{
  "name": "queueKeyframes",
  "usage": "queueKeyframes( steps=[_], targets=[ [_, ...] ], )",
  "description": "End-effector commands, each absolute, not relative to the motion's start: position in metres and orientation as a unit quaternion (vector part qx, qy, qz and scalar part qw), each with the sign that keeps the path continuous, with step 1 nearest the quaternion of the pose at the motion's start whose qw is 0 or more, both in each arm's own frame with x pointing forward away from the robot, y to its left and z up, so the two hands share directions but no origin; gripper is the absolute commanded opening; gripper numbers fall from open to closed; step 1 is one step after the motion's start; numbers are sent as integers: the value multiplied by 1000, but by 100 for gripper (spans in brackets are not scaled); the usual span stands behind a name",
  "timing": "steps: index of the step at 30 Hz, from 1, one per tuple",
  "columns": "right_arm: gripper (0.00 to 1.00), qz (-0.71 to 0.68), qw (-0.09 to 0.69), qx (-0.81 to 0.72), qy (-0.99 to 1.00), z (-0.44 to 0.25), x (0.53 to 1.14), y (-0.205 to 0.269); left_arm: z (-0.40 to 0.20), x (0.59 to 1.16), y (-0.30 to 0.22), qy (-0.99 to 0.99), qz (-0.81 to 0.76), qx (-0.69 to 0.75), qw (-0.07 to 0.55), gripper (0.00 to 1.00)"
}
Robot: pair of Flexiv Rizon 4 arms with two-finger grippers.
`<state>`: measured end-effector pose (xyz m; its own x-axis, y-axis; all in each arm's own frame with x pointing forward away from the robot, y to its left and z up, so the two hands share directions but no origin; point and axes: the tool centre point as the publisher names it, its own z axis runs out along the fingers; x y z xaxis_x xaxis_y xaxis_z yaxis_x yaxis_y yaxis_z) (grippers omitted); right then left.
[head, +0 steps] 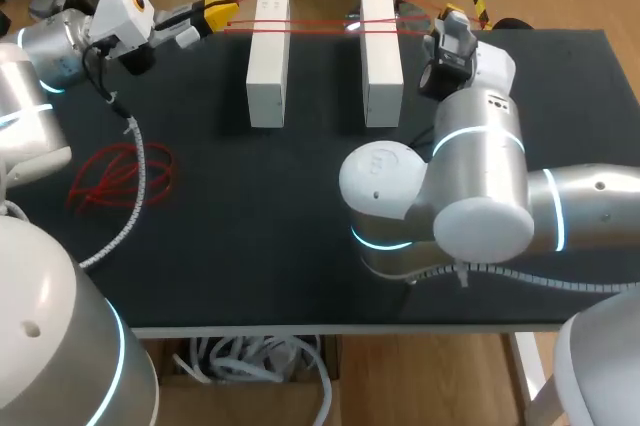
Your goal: Grab the tape and strap the tape.
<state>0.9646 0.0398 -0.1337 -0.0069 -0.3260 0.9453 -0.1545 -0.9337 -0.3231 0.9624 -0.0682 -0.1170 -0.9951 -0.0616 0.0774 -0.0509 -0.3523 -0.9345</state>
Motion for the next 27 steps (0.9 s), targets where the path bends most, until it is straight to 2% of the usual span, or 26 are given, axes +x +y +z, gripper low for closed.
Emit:
queueKeyframes(
  steps=[1, 8, 27],
  targets=[
    [0, -687, 62, -704, 170, -131, 965, 39, -98, 967, -68, 650, -760, -25, -21, 0],
    [0, -687, 62, -704, 170, -131, 965, 39, -86, 960, -72, 739, -673, 0, -27, 0],
    [0, -687, 62, -704, 170, -131, 965, 39, -67, 948, -77, 892, -451, -10, 6, 0]
  ],
)
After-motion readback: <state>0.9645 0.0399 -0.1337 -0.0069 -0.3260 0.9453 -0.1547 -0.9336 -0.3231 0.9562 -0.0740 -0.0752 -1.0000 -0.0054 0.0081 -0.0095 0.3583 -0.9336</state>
